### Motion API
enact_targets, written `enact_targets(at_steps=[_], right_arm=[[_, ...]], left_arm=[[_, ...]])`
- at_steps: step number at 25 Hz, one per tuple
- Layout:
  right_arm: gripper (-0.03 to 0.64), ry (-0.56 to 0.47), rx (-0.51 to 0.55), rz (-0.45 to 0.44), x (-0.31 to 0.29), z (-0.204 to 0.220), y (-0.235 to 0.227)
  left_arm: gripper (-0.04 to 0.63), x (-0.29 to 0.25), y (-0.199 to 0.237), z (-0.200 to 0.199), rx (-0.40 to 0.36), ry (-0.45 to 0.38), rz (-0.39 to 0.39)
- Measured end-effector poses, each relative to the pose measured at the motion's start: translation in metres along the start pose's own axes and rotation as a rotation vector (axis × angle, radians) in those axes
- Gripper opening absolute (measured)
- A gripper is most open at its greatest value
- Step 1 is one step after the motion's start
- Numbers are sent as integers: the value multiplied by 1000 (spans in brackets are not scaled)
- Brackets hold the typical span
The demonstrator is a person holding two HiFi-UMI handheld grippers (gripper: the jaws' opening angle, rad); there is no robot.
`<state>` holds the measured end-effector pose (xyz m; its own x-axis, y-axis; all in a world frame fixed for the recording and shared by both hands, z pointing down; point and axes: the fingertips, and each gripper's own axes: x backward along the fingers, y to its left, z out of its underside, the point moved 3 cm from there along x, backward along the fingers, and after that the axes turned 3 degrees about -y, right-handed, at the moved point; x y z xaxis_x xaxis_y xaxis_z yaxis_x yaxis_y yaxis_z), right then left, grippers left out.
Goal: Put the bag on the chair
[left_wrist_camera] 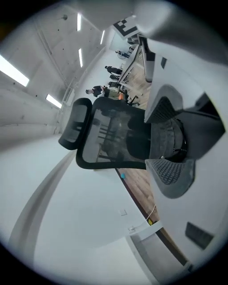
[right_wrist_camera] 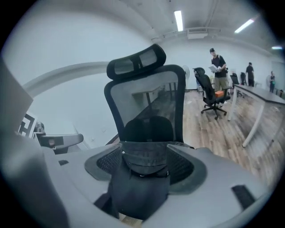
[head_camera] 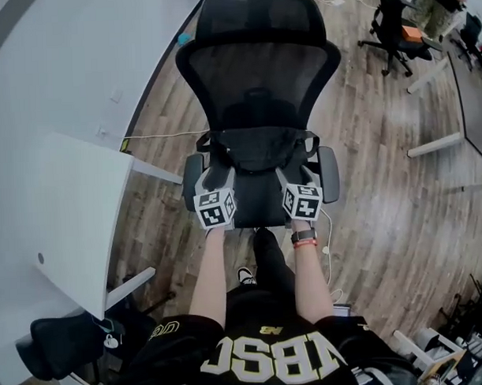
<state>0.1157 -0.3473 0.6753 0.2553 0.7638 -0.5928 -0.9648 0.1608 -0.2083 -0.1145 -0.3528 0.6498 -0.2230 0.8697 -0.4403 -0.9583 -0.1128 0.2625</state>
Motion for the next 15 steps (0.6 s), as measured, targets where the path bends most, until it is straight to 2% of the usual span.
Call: enact_targets(at_steps=[3,8,15], right_arm=[[290,-81,35,1,33,-18,16],[231,-229,91,15,89,-46,39],[152,-359,183,8,156,-75,70]], left_arm=[[248,33,-6,-19,-37,-58,-5],[151,86,-16,-47,-86,-160,-10],[74,154,-38,-93,-140,-337,10]])
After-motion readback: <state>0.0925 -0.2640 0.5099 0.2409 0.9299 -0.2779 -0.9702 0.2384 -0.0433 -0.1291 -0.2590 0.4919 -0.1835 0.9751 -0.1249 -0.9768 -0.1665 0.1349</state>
